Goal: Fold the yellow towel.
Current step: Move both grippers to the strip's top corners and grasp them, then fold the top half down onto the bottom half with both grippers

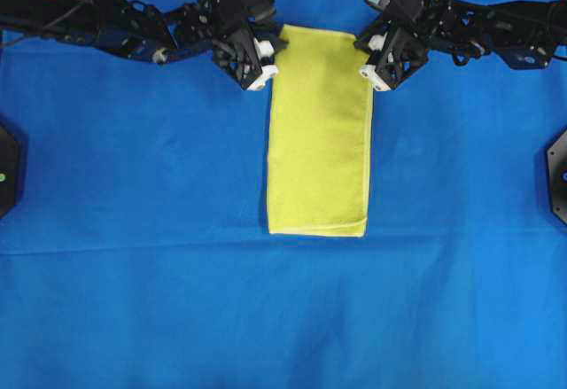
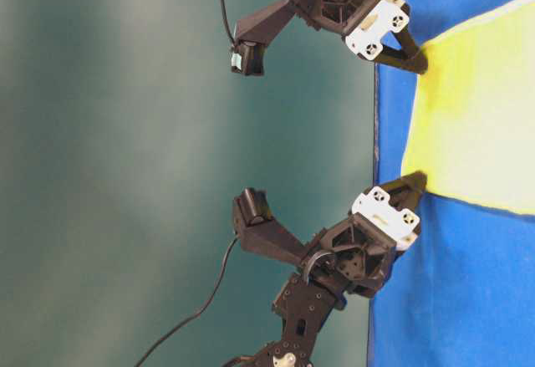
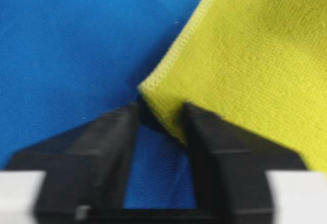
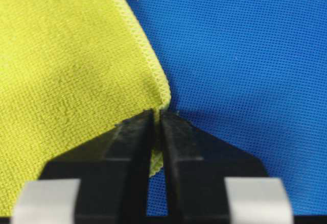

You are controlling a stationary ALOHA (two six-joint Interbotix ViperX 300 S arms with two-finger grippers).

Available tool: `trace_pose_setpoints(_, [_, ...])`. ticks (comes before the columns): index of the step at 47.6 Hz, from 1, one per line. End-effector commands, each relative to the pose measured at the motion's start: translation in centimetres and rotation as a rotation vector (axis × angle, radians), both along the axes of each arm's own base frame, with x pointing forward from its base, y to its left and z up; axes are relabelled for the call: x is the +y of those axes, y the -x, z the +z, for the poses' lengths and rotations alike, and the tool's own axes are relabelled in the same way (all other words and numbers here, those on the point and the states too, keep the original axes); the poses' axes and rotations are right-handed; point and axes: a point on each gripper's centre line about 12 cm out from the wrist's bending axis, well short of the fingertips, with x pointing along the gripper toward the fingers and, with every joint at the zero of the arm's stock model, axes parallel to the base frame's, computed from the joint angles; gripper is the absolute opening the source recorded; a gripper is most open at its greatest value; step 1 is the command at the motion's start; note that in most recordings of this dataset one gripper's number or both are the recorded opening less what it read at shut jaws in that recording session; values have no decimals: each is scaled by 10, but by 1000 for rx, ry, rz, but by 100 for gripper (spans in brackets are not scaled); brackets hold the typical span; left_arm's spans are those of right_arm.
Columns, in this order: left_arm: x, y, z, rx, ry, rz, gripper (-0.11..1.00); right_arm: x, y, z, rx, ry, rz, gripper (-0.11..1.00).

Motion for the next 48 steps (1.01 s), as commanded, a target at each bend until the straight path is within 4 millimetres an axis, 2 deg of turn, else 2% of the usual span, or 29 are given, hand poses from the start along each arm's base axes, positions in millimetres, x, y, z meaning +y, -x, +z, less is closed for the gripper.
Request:
trace_pose_setpoints(1, [6, -4, 12, -23, -15, 6, 22, 1, -2, 4, -13, 5, 4, 4])
trace_pose_setpoints(4, [7, -5, 12, -19, -14, 5, 10, 2, -3, 4, -13, 5, 6, 4])
trace_pose_setpoints(8, [7, -6, 13, -22, -14, 5, 4, 2, -3, 5, -16, 3, 3, 4])
trace_pose_setpoints(16, [1, -8, 18, -22, -18, -12, 4, 1, -4, 9, -26, 8, 0, 4])
trace_pose_setpoints(26, [-1, -7, 61, -74, -48, -18, 4, 1, -3, 42, -77, 48, 5, 4])
trace_pose_setpoints(30, [-1, -6, 72, -91, -59, -18, 4, 1, -2, 53, -93, 62, 6, 4])
trace_pose_setpoints(38, [-8, -5, 69, -73, -51, -31, 4, 2, 0, 57, -95, 63, 6, 4])
trace_pose_setpoints(48, [-25, -3, 72, -55, -41, -66, 4, 14, -3, 59, -99, 53, 30, 4])
